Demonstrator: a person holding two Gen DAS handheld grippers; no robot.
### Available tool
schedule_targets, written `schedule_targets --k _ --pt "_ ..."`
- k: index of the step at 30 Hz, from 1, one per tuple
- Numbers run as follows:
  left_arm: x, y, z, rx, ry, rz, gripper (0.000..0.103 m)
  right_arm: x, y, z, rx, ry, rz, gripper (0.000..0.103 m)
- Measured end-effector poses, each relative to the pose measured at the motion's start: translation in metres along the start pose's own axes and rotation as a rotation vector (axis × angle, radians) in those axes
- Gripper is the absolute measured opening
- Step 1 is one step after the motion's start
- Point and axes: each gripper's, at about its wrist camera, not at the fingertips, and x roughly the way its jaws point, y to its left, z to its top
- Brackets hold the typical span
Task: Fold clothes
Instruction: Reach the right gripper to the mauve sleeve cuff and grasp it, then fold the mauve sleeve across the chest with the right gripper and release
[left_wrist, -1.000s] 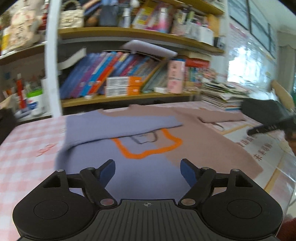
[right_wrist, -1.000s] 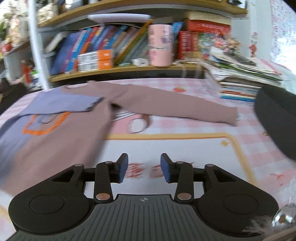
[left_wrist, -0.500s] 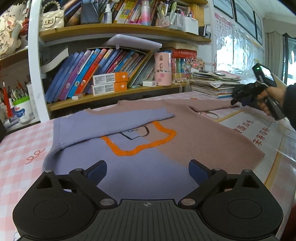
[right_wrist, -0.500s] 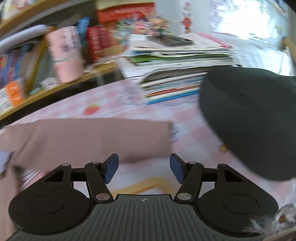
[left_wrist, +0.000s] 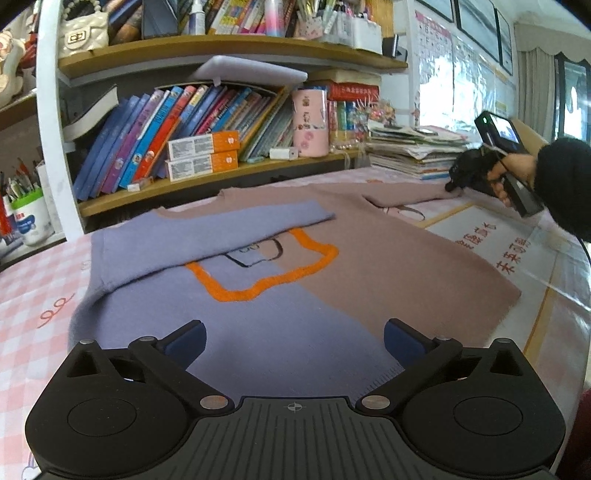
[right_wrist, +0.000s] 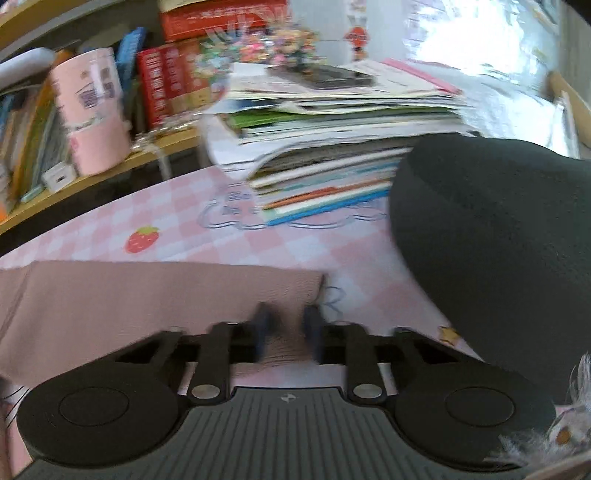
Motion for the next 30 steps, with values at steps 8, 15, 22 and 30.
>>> schedule_targets --k 8,15,22,30 --pt "-0.002 -0.004 0.0 0.017 -0.01 0.028 0.103 -0.045 0.04 0.031 0.057 -0.063 0.211 0.008" --pt "-0.002 -0.009 0.001 0.044 -0.01 0.071 0.103 -0.122 0.153 0.058 -0.094 -0.202 0.544 0.008" --pt "-0.004 -0.013 0.001 0.064 -0.019 0.098 0.103 -0.153 0.276 0.058 -0.257 -0.214 0.768 0.008" --pt "-0.007 -0.01 0.001 0.041 -0.04 0.103 0.103 -0.147 0.351 0.034 -0.329 -0.121 0.861 0.008"
